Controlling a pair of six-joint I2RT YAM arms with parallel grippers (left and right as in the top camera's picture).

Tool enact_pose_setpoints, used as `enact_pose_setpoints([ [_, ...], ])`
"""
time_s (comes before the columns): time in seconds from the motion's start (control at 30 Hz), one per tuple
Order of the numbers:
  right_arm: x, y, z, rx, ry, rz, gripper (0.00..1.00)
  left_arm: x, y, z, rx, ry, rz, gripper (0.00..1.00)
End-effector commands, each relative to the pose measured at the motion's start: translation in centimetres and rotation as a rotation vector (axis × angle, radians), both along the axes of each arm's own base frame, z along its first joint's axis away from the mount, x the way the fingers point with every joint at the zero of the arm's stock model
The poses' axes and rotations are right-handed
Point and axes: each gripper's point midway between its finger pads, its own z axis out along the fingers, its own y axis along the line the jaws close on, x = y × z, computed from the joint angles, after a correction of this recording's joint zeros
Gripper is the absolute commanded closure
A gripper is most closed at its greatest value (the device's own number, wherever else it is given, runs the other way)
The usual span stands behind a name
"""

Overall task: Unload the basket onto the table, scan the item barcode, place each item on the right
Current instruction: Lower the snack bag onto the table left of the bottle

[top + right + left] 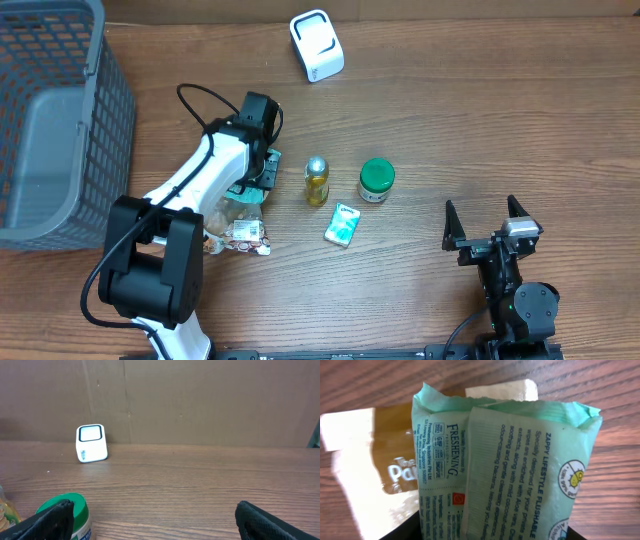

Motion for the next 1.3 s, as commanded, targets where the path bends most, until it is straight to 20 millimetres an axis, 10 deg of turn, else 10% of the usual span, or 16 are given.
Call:
enact_pose_setpoints([
  [0.0, 0.0, -0.1, -0.3, -0.005, 0.000, -0.007, 0.00, 1.5, 0.0, 3.2, -0.020, -0.073, 0.046, 0.53],
  [0.3, 0.0, -0.1, -0.3, -0.005, 0.000, -0.007, 0.00, -3.7, 3.5, 7.7, 0.081, -0.025, 0.281, 0.52],
  [0.67, 0.0, -0.1, -0.3, -0.005, 0.000, -0.007, 0.00, -7.9, 6.8, 3.9, 0.203, 0.088, 0.372, 0.48],
  [1.0, 0.0, -0.1, -0.3, -0.005, 0.000, -0.007, 0.00, -8.4, 5.8, 1.7, 0.101, 0.118, 0.375, 0.20],
  [1.27, 0.0, -0.1, -0.3, -0.005, 0.000, -0.007, 0.00, -6.3, 5.5, 4.3, 0.073, 0.053, 0.359, 0.18],
])
